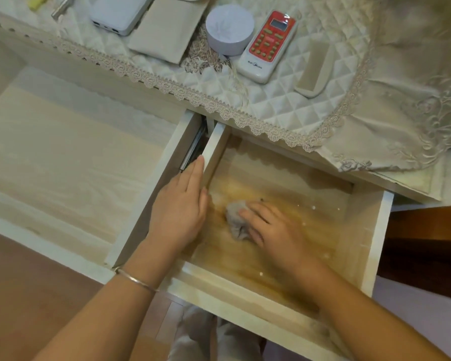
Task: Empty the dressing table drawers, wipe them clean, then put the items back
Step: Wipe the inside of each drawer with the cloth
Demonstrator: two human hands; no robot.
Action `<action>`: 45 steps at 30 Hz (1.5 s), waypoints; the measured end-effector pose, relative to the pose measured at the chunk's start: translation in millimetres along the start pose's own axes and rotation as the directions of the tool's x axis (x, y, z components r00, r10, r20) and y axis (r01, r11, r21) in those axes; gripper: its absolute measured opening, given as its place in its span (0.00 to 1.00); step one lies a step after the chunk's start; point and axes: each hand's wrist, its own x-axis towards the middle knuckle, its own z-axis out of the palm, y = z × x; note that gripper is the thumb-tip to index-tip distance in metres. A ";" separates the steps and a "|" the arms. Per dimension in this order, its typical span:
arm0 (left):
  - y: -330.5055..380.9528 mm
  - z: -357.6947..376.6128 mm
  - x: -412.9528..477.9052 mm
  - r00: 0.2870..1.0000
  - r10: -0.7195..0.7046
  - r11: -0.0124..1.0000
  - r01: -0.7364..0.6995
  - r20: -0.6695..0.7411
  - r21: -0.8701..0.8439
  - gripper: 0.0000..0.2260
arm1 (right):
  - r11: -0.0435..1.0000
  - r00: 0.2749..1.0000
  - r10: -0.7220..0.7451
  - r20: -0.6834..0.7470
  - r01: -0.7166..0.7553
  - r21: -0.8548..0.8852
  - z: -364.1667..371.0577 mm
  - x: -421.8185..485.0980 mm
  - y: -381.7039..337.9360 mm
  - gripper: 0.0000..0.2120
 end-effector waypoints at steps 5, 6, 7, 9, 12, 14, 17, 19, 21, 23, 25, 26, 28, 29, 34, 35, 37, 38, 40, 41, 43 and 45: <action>-1.6 2.5 0.8 0.999 0.014 0.999 -0.014 -0.029 -0.030 0.23 | 0.946 0.942 0.323 -0.089 -0.323 0.010 5.2 103.5 9.2 0.14; -2.0 2.9 0.4 1.000 0.013 0.999 -0.014 -0.026 -0.036 0.23 | 0.922 0.921 0.386 -0.056 -0.384 0.039 8.6 114.8 8.6 0.14; -2.8 3.3 0.6 1.000 0.013 0.999 -0.013 -0.022 -0.041 0.23 | 0.900 0.901 0.434 -0.021 -0.432 0.058 12.4 120.1 7.5 0.14; -4.2 3.6 1.2 1.000 0.013 0.999 -0.014 -0.016 -0.047 0.24 | 0.901 0.901 0.432 -0.038 -0.429 0.070 13.6 114.7 6.5 0.14; -5.0 4.1 1.3 1.000 0.008 0.999 -0.008 -0.014 -0.045 0.23 | 0.855 0.854 0.519 -0.024 -0.518 0.032 -1.2 81.3 27.9 0.15; -4.8 3.6 0.1 1.000 0.004 0.999 -0.004 0.002 -0.053 0.24 | 0.744 0.744 0.668 -0.016 -0.668 -0.010 -16.4 46.0 52.6 0.17; -4.0 2.3 -0.3 1.000 -0.002 0.998 0.002 -0.001 -0.070 0.23 | 0.618 0.607 0.772 -0.191 -0.786 -0.002 -32.0 5.3 64.3 0.16; -2.4 1.6 -0.4 1.000 -0.004 0.997 0.004 0.001 -0.081 0.24 | 0.521 0.504 0.841 -0.198 -0.853 0.043 -25.1 3.6 61.2 0.16; -1.8 1.4 -0.1 1.000 -0.001 0.996 0.001 -0.005 -0.089 0.24 | 0.504 0.483 0.849 -0.217 -0.862 0.054 -14.9 18.7 50.4 0.15; -1.9 2.0 0.4 1.000 -0.004 0.996 0.003 -0.007 -0.095 0.24 | 0.592 0.576 0.796 -0.184 -0.805 0.042 -4.7 40.3 30.1 0.15; -2.7 2.8 0.7 1.000 -0.001 0.995 0.000 -0.009 -0.097 0.24 | 0.734 0.729 0.671 -0.137 -0.679 -0.012 5.5 57.1 8.5 0.15; -3.0 3.1 0.8 1.000 0.006 0.995 -0.007 -0.011 -0.095 0.24 | 0.788 0.785 0.608 -0.118 -0.615 -0.030 7.3 60.5 1.7 0.15; -4.6 4.1 0.2 1.000 0.012 0.996 -0.012 -0.009 -0.094 0.24 | 0.819 0.817 0.567 -0.105 -0.573 -0.035 2.2 53.4 7.0 0.14; -5.1 4.2 0.2 1.000 0.011 0.995 -0.012 -0.009 -0.098 0.25 | 0.793 0.791 0.600 -0.120 -0.608 -0.045 -4.3 43.8 15.9 0.14; -5.8 4.5 -1.1 1.000 -0.006 0.992 0.005 -0.004 -0.126 0.25 | 0.489 0.490 0.858 -0.156 -0.871 -0.044 -34.1 10.4 54.8 0.14; -5.2 4.6 -0.6 1.000 -0.004 0.992 0.004 -0.002 -0.129 0.25 | 0.468 0.468 0.867 -0.171 -0.883 -0.044 -35.0 13.3 56.1 0.14; -4.1 4.4 0.5 1.000 -0.012 0.991 0.013 0.005 -0.135 0.25 | 0.448 0.452 0.874 -0.179 -0.892 -0.068 -33.7 20.2 58.7 0.14; -4.1 3.9 1.0 1.000 -0.016 0.990 0.018 0.012 -0.137 0.25 | 0.449 0.456 0.873 -0.171 -0.890 -0.080 -33.6 21.0 60.5 0.14; -4.6 3.0 1.7 1.000 -0.017 0.990 0.020 0.024 -0.140 0.25 | 0.460 0.469 0.871 -0.143 -0.883 -0.095 -34.6 16.5 62.8 0.14; -5.2 2.7 1.3 1.000 -0.012 0.990 0.016 0.024 -0.138 0.25 | 0.470 0.479 0.869 -0.124 -0.877 -0.096 -36.2 12.5 61.0 0.14; -6.6 2.7 -0.3 0.999 -0.006 0.991 0.010 0.033 -0.133 0.25 | 0.504 0.511 0.855 -0.091 -0.859 -0.088 -38.5 -0.9 46.1 0.14; -6.7 2.1 0.2 0.999 -0.011 0.991 0.017 0.049 -0.130 0.25 | 0.556 0.561 0.827 -0.047 -0.827 -0.089 -37.9 -21.4 19.3 0.15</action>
